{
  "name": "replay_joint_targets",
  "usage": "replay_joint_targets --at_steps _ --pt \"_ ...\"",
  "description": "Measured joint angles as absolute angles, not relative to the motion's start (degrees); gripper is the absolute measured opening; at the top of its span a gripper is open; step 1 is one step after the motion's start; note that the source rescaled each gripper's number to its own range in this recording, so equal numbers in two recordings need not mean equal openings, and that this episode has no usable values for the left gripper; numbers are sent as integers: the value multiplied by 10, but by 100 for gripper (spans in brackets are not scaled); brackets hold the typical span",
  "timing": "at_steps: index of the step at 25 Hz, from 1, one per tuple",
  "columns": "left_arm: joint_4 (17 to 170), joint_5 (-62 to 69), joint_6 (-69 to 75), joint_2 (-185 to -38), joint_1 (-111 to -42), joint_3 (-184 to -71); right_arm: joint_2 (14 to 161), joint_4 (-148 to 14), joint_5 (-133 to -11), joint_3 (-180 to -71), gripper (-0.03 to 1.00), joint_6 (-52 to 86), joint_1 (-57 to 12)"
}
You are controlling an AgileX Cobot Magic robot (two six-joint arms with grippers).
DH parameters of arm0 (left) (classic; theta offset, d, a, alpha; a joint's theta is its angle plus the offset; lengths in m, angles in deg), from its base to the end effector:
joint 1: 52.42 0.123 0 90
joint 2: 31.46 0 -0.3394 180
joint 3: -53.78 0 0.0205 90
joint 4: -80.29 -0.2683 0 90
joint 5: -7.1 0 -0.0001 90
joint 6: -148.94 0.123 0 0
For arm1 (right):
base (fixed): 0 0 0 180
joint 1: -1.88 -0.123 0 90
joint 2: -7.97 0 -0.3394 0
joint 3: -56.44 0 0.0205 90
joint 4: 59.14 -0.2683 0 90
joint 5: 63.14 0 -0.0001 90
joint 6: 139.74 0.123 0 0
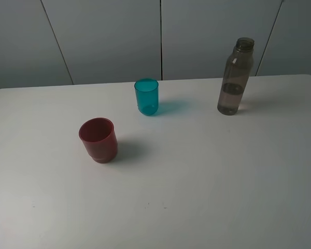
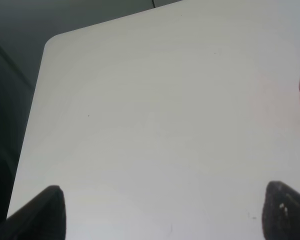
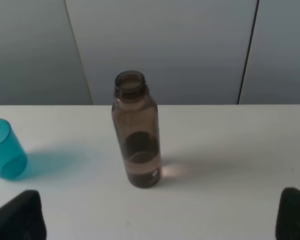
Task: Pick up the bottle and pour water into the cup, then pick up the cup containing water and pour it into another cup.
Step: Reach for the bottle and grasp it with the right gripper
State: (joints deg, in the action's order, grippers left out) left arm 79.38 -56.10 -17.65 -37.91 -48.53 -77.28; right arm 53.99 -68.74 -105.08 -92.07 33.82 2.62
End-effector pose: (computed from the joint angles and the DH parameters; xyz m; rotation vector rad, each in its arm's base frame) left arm -0.0202 0.0004 0.2715 0.1710 2.0690 0.2043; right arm 0.1288 0.0121 0.3858 -0.0416 2.0760 0.1159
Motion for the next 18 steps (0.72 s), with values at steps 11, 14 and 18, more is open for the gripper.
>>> replay_joint_targets --at_steps 11,14,18 --pt "794 -561 -176 -379 -485 -773 717 -691 -800 -817 100 338 -101" --pt "794 -561 -176 -379 -485 -773 774 -691 -715 -780 100 338 -102" --pt "794 -561 -176 -379 -485 -773 856 -691 -609 -750 100 338 -102"
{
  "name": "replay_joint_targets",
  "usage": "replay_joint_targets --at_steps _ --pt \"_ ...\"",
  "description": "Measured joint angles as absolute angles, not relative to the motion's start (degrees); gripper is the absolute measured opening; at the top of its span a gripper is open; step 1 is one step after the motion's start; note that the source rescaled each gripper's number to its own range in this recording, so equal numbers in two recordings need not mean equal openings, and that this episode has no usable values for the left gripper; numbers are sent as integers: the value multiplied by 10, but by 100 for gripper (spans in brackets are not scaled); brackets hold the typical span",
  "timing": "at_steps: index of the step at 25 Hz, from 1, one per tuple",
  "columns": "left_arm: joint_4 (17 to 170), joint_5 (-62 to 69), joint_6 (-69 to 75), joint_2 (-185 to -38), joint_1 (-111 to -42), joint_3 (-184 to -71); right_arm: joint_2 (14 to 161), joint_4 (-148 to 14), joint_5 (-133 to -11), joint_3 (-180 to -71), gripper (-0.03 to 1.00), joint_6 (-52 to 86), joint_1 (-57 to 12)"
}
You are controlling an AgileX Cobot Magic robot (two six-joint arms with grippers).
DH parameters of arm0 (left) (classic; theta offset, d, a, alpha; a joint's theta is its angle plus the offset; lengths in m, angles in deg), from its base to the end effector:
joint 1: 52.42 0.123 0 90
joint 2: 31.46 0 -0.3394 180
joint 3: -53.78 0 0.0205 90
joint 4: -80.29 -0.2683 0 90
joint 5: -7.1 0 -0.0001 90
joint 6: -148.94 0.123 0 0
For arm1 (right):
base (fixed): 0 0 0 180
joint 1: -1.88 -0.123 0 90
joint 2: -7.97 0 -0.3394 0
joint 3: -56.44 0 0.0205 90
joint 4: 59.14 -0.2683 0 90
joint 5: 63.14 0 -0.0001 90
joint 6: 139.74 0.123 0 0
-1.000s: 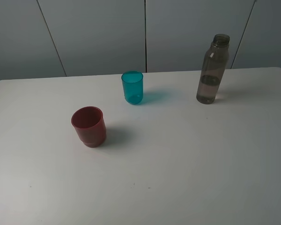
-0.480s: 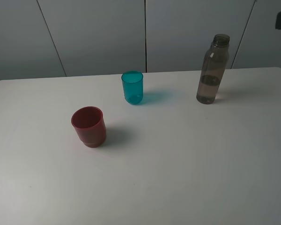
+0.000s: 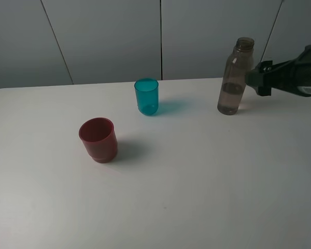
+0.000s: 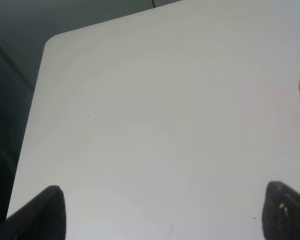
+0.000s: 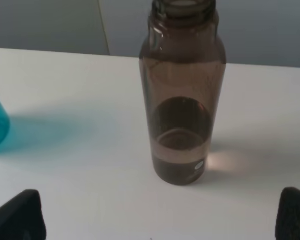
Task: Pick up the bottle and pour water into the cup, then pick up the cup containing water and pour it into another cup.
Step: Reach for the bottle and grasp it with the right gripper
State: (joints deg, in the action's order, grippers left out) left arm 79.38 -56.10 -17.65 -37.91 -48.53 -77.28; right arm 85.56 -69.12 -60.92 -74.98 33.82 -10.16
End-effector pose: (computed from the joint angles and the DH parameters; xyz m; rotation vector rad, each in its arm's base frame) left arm -0.0202 0.0004 0.2715 0.1710 2.0690 0.2043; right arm 0.2522 0.0530 0.2438 -0.1569 2.1620 0.1490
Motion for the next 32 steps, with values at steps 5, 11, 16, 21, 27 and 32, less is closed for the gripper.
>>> replay_joint_targets --at_steps 5,11,16,21,27,32 --pt "794 -561 -176 -379 -485 -773 952 -691 -541 -746 100 338 -102" --pt "794 -561 -176 -379 -485 -773 1074 -671 -439 -746 100 356 -102" --pt "794 -561 -176 -379 -485 -773 1151 -630 -330 -746 100 403 -102" --pt "794 -561 -176 -379 -485 -773 1205 -623 -222 -746 100 410 -103" --pt "794 -561 -178 -379 -485 -773 1252 -629 -135 -747 100 411 -103" --pt "794 -561 -179 -379 -485 -773 1283 -658 -73 -747 100 411 -103"
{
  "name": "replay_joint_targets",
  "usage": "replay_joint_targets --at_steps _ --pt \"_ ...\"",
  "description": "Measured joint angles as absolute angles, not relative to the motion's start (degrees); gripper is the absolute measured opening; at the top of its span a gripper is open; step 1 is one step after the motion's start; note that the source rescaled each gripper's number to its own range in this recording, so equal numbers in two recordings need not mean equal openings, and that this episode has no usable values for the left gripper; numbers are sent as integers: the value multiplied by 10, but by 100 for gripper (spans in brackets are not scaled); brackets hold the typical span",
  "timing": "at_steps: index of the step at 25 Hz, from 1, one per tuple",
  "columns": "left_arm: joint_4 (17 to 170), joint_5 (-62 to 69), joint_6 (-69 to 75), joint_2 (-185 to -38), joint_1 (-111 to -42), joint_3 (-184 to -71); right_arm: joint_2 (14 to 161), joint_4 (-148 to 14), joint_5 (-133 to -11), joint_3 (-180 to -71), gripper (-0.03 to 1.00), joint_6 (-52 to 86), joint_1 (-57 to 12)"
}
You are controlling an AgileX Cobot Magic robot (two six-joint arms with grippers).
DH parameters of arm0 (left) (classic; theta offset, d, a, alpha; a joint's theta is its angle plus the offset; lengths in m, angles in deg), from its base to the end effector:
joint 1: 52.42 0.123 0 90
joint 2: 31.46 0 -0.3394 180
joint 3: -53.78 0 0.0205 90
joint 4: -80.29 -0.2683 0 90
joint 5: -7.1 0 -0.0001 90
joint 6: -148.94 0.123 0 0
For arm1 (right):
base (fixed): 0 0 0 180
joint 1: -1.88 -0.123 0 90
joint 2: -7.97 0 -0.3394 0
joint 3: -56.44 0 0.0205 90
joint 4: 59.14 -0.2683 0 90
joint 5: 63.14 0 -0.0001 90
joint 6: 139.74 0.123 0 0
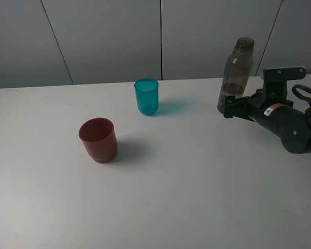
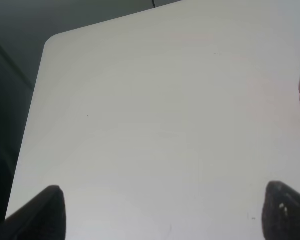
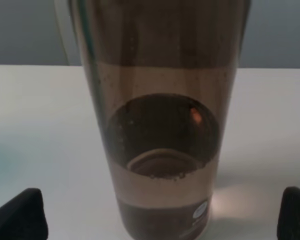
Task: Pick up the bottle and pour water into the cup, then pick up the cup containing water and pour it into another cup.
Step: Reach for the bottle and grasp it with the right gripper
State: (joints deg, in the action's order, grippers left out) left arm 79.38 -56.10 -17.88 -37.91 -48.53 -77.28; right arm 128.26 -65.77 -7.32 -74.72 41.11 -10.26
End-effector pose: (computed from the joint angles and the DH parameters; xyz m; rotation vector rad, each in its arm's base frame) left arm -0.0202 0.0004 0.2715 0.1668 2.0692 0.2019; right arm 0.3487 0.0630 0.1076 -0.0684 1.9788 0.0950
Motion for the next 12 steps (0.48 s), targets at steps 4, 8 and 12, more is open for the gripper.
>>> replay_joint_targets --at_steps 4,8,12 --pt "794 -561 -179 -379 -485 -773 1300 -659 -45 -751 100 410 -103" --pt "794 -561 -178 -379 -485 -773 1314 -659 -40 -770 100 410 -103" --pt "794 -561 -178 -379 -485 -773 1324 -659 -39 -789 100 410 -103"
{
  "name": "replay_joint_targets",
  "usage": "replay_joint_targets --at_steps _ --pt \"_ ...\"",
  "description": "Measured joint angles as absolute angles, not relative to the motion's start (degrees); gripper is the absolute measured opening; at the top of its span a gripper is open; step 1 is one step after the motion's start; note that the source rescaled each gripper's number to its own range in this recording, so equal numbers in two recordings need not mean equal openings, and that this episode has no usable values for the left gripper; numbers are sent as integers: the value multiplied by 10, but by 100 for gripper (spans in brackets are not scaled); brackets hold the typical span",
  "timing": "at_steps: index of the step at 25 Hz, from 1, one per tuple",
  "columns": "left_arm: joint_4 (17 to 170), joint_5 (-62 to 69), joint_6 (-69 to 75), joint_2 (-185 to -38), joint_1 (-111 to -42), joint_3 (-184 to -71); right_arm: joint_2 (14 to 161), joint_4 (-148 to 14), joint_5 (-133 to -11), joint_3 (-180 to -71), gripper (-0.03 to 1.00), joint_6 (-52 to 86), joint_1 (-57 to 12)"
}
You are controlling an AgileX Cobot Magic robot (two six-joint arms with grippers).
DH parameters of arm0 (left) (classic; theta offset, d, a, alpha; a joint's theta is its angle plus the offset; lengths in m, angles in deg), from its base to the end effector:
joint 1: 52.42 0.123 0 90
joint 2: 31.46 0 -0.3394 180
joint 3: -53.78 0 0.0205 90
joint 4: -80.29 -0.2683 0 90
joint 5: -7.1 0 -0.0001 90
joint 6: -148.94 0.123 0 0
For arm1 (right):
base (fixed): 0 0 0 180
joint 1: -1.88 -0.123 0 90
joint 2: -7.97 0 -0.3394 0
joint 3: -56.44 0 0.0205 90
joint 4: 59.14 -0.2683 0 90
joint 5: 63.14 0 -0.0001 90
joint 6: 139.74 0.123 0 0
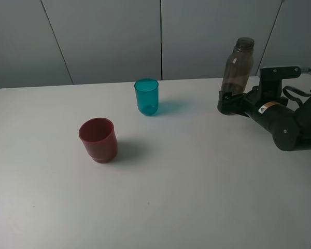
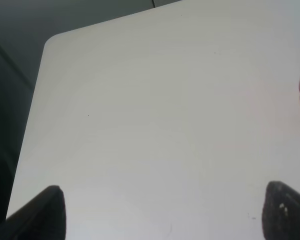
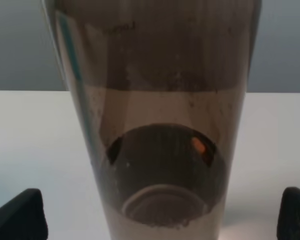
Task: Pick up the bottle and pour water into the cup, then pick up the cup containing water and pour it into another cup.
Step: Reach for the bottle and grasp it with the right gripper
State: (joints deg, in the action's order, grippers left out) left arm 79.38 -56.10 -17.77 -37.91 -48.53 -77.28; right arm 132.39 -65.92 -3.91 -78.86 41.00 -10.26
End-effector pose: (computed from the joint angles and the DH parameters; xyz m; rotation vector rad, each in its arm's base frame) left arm -0.0202 0.0004 0.2715 0.1688 2.0691 0.2031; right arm 0.3717 0.0672 0.1013 -0.0644 1.9192 0.0944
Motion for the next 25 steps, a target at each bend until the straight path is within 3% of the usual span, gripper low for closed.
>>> replay_joint_targets --at_steps 25 --pt "794 -561 -178 -379 -485 -773 1358 -659 -59 -876 100 386 -103"
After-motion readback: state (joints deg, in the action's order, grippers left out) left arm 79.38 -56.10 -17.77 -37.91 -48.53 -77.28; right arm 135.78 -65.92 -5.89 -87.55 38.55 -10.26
